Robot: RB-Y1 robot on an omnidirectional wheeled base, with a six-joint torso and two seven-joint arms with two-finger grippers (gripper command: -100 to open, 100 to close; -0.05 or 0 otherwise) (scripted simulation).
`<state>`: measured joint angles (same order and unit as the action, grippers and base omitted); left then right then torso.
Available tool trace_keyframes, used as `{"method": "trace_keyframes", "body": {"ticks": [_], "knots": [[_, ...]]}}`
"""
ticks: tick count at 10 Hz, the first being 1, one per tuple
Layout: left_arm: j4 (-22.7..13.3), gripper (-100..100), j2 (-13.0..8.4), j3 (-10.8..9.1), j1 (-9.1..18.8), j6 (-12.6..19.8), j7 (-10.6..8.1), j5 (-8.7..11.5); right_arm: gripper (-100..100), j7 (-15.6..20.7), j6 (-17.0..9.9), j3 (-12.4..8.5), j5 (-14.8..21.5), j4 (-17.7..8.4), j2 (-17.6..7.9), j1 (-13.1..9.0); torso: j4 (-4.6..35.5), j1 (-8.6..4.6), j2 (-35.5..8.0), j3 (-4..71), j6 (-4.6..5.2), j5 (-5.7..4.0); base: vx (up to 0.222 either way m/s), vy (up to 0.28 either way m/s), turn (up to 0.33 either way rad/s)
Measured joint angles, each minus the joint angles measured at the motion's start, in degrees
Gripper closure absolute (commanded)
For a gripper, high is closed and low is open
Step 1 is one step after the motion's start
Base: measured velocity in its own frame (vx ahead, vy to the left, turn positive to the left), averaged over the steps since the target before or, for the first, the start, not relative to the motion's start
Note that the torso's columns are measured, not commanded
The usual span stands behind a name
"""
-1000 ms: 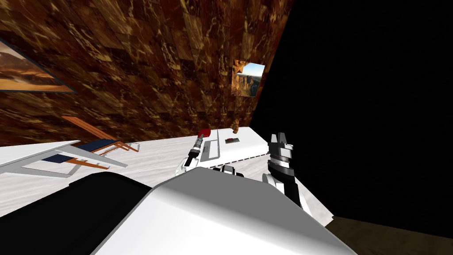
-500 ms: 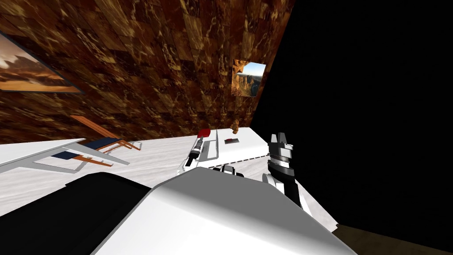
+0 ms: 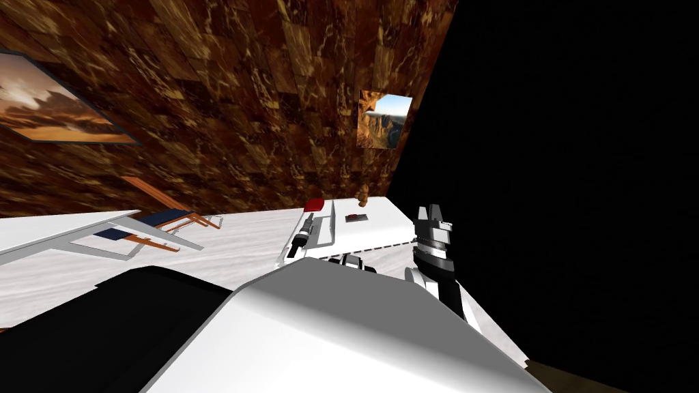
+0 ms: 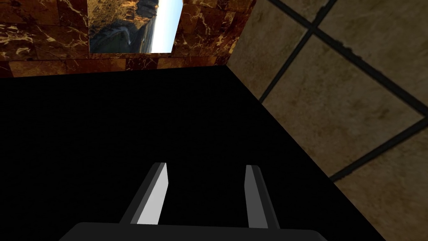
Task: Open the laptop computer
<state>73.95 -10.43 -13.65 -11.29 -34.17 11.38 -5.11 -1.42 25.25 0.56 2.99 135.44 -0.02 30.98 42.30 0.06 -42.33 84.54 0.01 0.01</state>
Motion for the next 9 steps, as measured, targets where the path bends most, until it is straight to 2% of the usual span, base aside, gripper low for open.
{"method": "trace_keyframes", "body": {"ticks": [4,9], "knots": [[-8.77,-100,1.15,-1.82,2.58,-1.3,0.59,-0.19,0,0.0,0.0,0.0,0.0,0.0,0.0,0.01,-0.02,-0.08,0.08,0.05,-0.01,-0.02,0.04,-0.095,0.067],[-14.92,-100,2.73,-3.06,4.16,-0.96,0.89,-0.37,0,0.0,0.0,0.0,0.0,0.0,0.0,0.0,-0.01,0.01,0.02,0.01,-0.01,0.02,0.023,-0.062,0.027]]}}
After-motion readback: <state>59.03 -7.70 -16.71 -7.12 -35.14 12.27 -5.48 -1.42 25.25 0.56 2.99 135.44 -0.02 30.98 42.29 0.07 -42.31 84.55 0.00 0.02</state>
